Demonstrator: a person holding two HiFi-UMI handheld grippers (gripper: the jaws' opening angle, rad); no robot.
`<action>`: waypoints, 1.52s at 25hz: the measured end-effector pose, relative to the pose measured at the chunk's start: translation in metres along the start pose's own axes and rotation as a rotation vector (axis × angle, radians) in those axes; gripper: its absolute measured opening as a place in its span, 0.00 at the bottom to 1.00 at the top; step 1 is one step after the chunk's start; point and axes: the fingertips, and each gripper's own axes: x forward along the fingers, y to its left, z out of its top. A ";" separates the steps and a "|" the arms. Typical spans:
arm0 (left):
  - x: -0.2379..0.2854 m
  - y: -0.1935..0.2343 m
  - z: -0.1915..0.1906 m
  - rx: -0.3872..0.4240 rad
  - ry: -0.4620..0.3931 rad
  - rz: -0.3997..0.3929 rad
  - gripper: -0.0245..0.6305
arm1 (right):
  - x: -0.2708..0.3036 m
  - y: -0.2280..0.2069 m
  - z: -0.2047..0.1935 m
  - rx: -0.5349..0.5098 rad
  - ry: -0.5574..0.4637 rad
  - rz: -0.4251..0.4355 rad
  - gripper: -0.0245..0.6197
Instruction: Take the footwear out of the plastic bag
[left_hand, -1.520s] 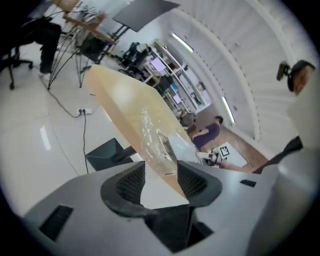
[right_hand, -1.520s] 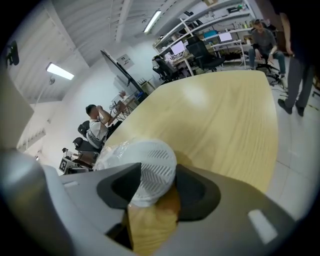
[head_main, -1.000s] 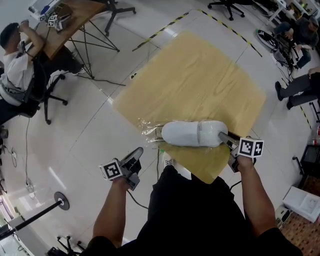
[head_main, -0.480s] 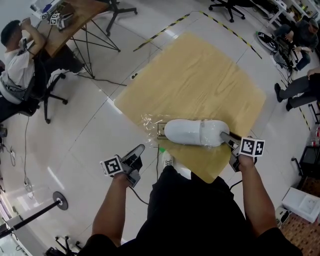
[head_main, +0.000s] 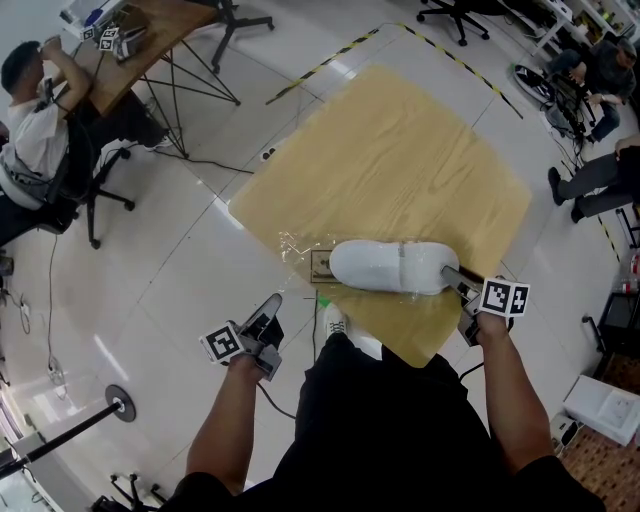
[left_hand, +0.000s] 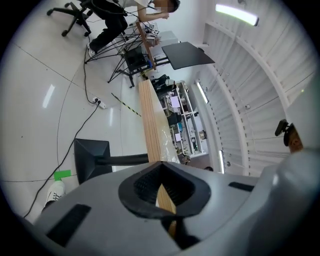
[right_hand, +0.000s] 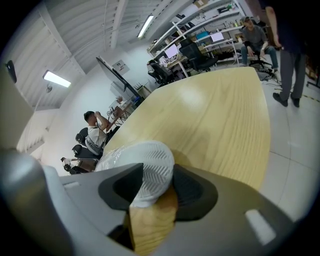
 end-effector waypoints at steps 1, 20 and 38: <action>-0.001 0.000 0.003 -0.006 -0.014 -0.001 0.05 | 0.000 0.001 0.000 0.001 0.003 0.001 0.33; 0.068 -0.101 0.033 1.444 0.550 0.182 0.25 | -0.002 0.014 0.003 -0.092 0.029 -0.029 0.30; 0.139 -0.062 -0.067 1.734 1.237 0.134 0.15 | -0.009 0.009 0.000 -0.056 0.020 -0.009 0.29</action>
